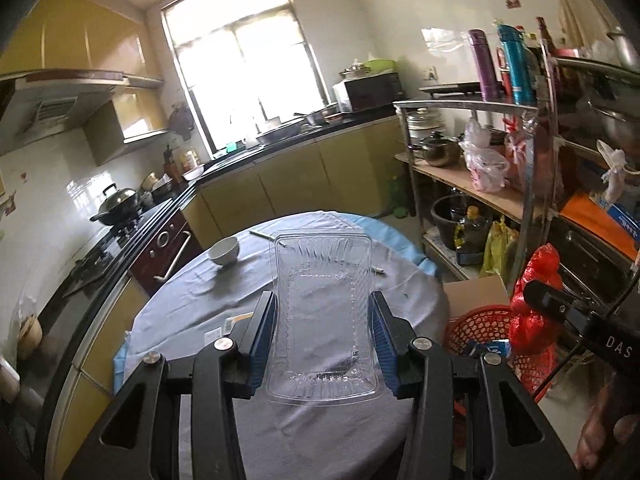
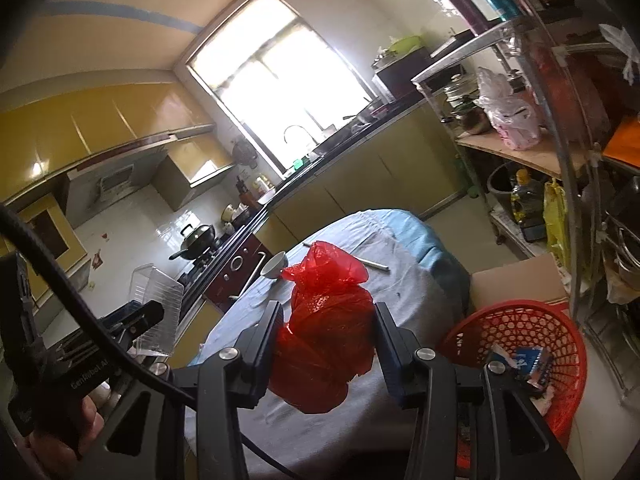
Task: Collect trash
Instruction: 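Carry the clear tray and red bag toward the red basket with both tools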
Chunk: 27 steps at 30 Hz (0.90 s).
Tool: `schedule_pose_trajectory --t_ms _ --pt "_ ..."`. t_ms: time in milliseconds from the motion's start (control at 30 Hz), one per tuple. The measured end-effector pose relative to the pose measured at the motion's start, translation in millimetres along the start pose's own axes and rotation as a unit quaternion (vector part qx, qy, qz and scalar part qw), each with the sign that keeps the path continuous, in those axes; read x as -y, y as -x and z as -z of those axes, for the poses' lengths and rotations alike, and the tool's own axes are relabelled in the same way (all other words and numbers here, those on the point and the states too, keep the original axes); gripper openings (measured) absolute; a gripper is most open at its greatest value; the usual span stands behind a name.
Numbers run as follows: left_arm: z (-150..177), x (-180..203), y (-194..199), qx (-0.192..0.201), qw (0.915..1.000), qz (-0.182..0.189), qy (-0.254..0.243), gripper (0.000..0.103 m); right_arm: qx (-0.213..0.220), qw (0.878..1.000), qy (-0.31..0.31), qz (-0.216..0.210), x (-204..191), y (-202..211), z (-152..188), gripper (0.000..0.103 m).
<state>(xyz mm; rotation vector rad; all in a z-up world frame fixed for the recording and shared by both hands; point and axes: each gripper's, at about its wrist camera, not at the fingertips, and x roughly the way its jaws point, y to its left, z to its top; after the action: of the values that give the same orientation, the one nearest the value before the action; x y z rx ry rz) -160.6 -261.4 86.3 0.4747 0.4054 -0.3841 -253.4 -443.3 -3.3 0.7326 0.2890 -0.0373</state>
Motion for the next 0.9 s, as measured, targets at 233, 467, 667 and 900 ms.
schedule_pose_trajectory --t_ms 233,467,667,900 --pt "-7.0 25.5 -4.4 0.000 0.9996 0.014 -0.022 0.048 0.009 1.000 -0.020 0.010 22.7 11.7 -4.5 0.048" --pt "-11.4 48.6 -11.2 -0.003 0.9988 0.031 -0.039 0.048 0.015 0.999 -0.036 0.022 41.8 22.9 -7.8 0.048" --pt "-14.0 66.2 -19.5 -0.010 0.9978 0.044 -0.048 0.048 0.016 0.998 -0.047 0.033 57.0 30.1 -7.8 0.048" --pt "-14.7 83.8 -33.2 -0.021 0.9957 0.077 -0.046 0.048 0.014 0.997 -0.058 0.047 73.7 34.9 -7.1 0.048"
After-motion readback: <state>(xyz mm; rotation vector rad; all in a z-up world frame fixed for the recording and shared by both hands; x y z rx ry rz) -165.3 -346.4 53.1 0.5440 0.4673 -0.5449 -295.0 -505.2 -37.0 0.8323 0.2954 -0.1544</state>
